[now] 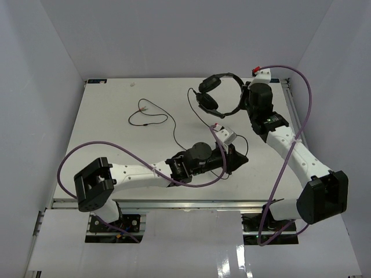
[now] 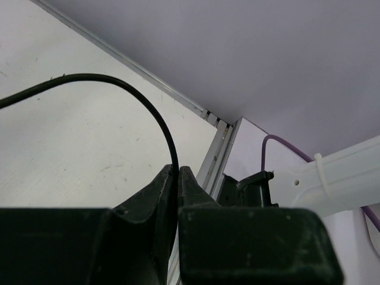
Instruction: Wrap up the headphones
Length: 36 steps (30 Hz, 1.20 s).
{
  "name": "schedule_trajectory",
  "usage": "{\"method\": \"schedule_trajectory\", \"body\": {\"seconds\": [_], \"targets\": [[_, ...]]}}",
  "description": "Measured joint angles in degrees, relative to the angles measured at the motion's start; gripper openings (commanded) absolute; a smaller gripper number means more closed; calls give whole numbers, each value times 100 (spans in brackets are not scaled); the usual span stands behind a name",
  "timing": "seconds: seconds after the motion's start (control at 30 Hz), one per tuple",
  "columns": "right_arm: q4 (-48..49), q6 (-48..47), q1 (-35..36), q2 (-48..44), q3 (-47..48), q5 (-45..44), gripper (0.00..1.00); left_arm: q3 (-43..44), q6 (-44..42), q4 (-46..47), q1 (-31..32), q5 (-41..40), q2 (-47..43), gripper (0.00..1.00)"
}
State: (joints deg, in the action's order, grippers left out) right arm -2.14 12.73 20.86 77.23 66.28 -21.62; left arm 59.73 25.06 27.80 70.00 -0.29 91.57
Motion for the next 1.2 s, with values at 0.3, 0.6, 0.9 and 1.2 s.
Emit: {"method": "schedule_trajectory", "body": {"seconds": [0.3,0.6,0.9,1.2], "targets": [[705,-1008,80,-421,-436,-241,8,1540,-154,-1886,0,369,175,20],[476,-1260,112,-759,-359,234,8,1510,-229,-3237,-659,908,-644,18],[178,-1316,384,-1049,-267,382,8,1975,-242,-3974,-1850,1785,-520,17],[162,-1473,482,-1064,-267,323,8,2605,-122,-4251,-1816,3188,207,14]]}}
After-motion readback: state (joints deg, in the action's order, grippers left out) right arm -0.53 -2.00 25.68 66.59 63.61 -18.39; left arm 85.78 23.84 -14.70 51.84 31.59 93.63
